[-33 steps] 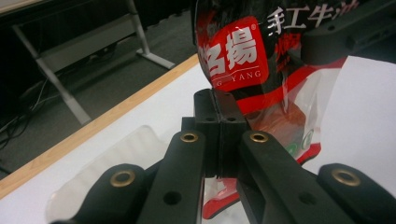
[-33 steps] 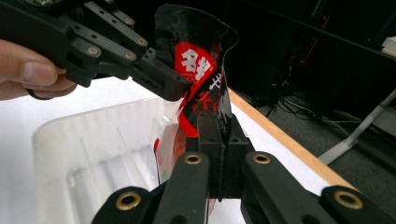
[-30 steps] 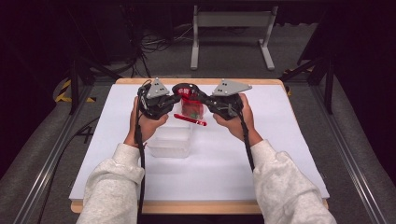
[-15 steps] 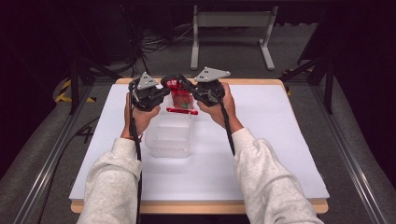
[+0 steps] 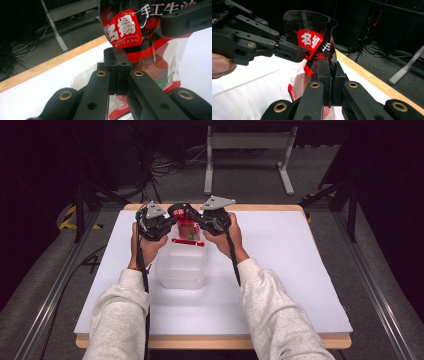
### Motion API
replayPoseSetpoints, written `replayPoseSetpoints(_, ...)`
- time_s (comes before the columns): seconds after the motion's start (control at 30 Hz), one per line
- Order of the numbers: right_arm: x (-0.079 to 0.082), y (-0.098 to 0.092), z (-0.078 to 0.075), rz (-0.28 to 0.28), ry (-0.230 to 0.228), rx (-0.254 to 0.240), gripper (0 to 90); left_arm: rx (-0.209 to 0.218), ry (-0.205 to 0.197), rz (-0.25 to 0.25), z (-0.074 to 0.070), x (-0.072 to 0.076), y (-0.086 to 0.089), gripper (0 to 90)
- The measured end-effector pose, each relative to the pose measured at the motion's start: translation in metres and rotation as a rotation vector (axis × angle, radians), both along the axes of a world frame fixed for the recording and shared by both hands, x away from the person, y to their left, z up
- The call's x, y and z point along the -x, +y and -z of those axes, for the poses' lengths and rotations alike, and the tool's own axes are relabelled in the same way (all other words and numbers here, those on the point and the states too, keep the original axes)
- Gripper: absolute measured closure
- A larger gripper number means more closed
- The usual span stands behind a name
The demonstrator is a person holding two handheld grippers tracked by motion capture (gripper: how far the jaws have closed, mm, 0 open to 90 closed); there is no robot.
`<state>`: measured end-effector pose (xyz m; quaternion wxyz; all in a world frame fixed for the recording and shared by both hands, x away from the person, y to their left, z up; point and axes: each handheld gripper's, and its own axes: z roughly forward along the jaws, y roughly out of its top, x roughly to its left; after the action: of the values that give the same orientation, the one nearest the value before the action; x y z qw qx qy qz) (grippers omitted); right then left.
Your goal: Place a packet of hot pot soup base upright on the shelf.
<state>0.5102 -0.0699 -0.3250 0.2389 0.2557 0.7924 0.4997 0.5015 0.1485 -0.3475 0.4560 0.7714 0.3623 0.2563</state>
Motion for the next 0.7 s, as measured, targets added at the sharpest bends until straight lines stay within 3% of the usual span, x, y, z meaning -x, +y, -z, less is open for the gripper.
replayPoseSetpoints(0.2,-0.001,0.001,0.007,0.012,0.010,-0.007,89.1,0.005,0.010,0.005,0.008,0.000,0.000,89.4)
replayPoseSetpoints(0.43,-0.004,0.004,0.001,0.020,-0.013,-0.010,88.4,-0.017,0.000,-0.008,-0.004,-0.005,-0.003,88.4)
replayPoseSetpoints(0.7,-0.010,0.007,0.011,0.018,0.003,0.007,87.3,-0.013,0.030,-0.006,0.009,-0.007,0.001,88.5)
